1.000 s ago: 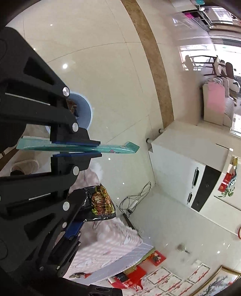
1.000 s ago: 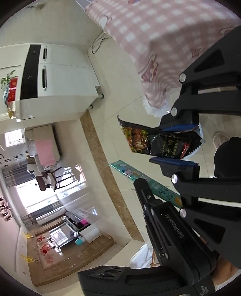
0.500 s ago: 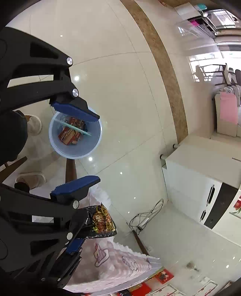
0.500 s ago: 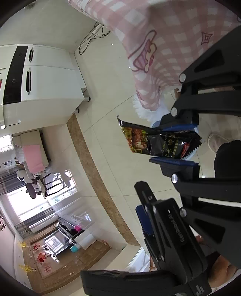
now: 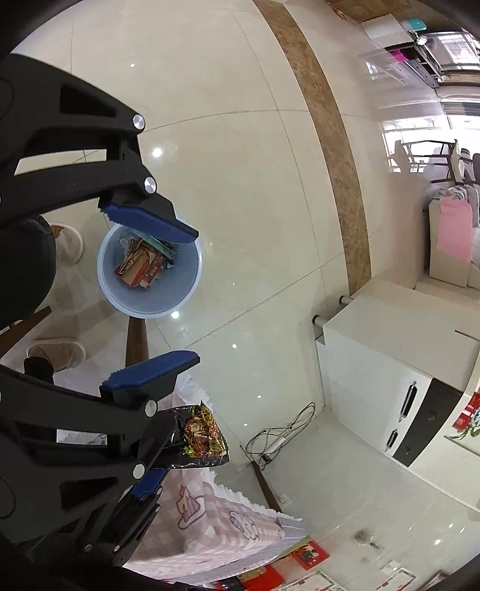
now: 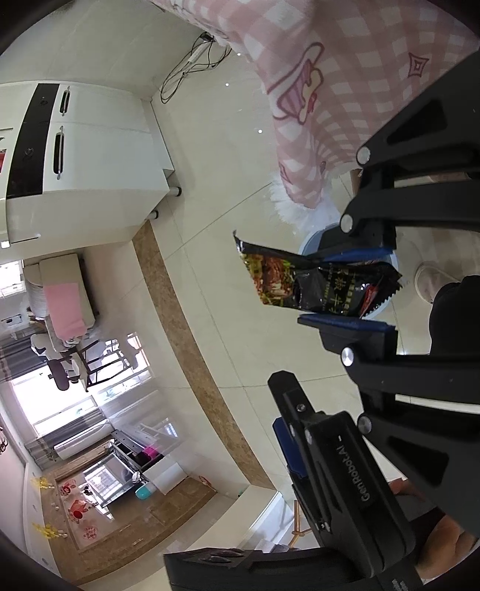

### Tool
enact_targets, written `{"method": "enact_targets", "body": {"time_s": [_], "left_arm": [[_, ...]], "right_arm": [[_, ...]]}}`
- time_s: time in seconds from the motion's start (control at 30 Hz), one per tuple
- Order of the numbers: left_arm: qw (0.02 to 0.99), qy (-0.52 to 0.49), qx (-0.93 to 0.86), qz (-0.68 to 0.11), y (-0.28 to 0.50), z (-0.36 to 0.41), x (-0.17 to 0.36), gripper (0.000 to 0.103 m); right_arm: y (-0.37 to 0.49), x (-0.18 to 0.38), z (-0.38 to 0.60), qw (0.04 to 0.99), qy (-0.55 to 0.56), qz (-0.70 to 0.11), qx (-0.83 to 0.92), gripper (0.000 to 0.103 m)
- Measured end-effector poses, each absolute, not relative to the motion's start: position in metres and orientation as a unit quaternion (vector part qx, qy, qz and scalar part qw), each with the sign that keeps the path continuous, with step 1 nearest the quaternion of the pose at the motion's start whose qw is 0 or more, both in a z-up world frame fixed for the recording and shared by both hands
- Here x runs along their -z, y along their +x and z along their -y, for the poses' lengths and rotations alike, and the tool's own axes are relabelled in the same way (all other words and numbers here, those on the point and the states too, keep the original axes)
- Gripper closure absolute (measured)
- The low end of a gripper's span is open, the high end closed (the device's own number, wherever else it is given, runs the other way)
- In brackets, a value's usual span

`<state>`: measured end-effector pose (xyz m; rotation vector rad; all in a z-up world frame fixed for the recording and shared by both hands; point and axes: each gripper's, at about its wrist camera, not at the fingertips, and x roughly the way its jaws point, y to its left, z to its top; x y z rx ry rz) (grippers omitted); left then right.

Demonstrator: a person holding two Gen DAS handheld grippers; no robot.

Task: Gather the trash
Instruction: 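Carry both items over the blue wastebasket and open both grippers to drop them, then move both tools back over the table toward the remaining items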

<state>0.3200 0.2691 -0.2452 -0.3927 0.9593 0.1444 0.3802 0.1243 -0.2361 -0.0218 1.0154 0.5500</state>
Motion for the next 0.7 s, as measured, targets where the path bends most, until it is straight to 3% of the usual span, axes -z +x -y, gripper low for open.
{"method": "enact_targets", "body": {"time_s": [0.3,0.33,0.43,0.7], "left_arm": [[0.867,-0.214,-0.091,-0.441,0.310,-0.290,0.240,0.043],[0.866,-0.221,-0.098,-0.437,0.308,-0.294,0.238,0.043],[0.863,-0.244,-0.109,-0.428,0.303,-0.303,0.236,0.043],[0.866,-0.247,-0.105,-0.423,0.301,-0.301,0.228,0.043]], "right_arm": [[0.382,0.229,-0.136,0.842,-0.016,-0.468,-0.267,0.076],[0.382,0.227,-0.138,0.844,-0.017,-0.465,-0.268,0.073],[0.381,0.221,-0.143,0.852,-0.020,-0.448,-0.271,0.052],[0.376,0.212,-0.140,0.858,-0.022,-0.438,-0.266,0.052]]}}
